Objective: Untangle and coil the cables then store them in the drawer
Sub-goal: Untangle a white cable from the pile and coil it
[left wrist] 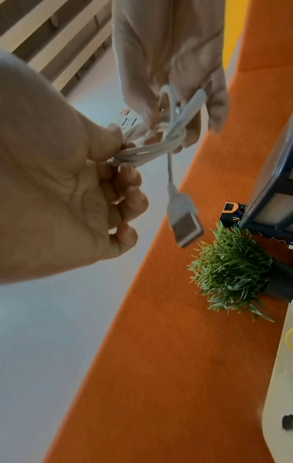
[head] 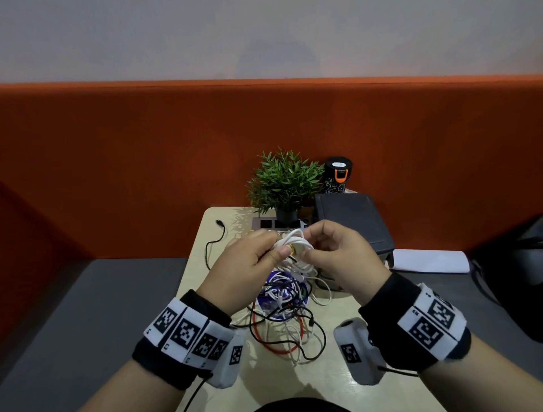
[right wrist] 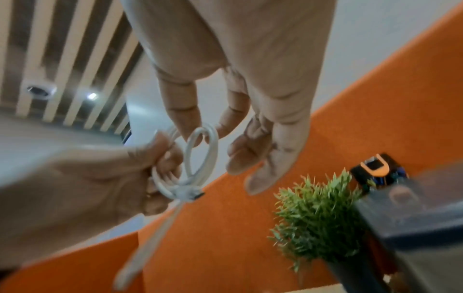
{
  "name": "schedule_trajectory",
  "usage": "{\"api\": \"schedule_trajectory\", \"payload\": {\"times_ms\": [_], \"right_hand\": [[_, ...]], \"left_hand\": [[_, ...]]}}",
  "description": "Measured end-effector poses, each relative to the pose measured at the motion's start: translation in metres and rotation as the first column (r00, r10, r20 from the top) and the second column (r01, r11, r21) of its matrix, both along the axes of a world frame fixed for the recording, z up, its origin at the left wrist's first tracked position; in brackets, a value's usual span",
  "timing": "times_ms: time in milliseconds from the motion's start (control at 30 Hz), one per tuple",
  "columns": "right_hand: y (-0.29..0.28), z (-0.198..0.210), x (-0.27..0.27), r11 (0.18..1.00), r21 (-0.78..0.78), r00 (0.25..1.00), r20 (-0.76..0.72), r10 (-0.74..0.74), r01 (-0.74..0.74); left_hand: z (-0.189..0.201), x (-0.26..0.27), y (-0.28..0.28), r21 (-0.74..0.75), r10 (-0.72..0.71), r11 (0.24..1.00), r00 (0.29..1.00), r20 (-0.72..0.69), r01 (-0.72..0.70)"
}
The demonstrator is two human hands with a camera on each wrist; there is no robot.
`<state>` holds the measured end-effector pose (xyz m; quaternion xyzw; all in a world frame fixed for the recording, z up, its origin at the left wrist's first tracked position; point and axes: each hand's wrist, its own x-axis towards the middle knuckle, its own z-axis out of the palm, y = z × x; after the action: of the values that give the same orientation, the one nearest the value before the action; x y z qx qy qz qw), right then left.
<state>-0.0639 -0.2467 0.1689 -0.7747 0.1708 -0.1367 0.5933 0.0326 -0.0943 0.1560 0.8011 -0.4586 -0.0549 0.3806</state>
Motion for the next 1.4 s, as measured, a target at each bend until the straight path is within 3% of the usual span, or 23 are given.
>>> {"api": "schedule_trajectory", "payload": {"times_ms": [100, 167, 333, 600, 700, 867, 933, 1133, 1300, 1400], "right_hand": [[0.001, 0.000, -0.001, 0.949, -0.309, 0.991, -0.096, -0.090, 0.057], [0.002, 0.001, -0.002, 0.919, -0.394, 0.979, -0.171, -0.108, 0.033], [0.003, 0.003, -0.006, 0.934, -0.355, 0.982, -0.162, -0.102, 0.038], [-0.005, 0.013, -0.006, 0.973, -0.214, 0.975, -0.220, 0.034, -0.082], [-0.006, 0.014, -0.007, 0.926, -0.318, 0.955, -0.273, 0.114, -0.201], [-0.013, 0.015, -0.008, 0.886, -0.375, 0.936, -0.314, 0.157, -0.274], [-0.015, 0.016, -0.010, 0.859, -0.412, 0.930, -0.326, 0.172, -0.303], [-0.015, 0.003, -0.009, 0.759, -0.594, 0.939, -0.337, 0.066, -0.267], [-0.014, -0.011, -0.005, 0.840, -0.533, 0.960, -0.275, -0.058, -0.102], [-0.012, -0.013, -0.003, 0.902, -0.431, 0.980, -0.189, -0.057, -0.031]], "left_hand": [[-0.002, -0.001, -0.002, 0.020, 0.015, 1.000, 0.998, 0.059, -0.016], [-0.004, -0.002, -0.004, 0.048, 0.056, 0.997, 0.995, 0.088, -0.060], [-0.003, -0.002, -0.005, 0.054, 0.161, 0.984, 0.981, 0.109, -0.167], [-0.002, 0.004, -0.006, 0.143, 0.242, 0.947, 0.932, 0.270, -0.288], [0.002, 0.008, -0.004, 0.142, 0.233, 0.945, 0.910, 0.344, -0.295], [0.008, 0.014, -0.003, 0.147, 0.243, 0.934, 0.881, 0.405, -0.326], [0.010, 0.017, -0.002, 0.137, 0.252, 0.936, 0.890, 0.380, -0.324], [0.013, 0.013, 0.001, 0.035, 0.216, 0.974, 0.968, 0.126, -0.222], [0.009, 0.004, -0.003, 0.061, 0.114, 0.992, 0.994, -0.001, -0.113], [0.008, 0.000, -0.004, 0.038, 0.075, 0.997, 0.993, -0.088, -0.072]]}}
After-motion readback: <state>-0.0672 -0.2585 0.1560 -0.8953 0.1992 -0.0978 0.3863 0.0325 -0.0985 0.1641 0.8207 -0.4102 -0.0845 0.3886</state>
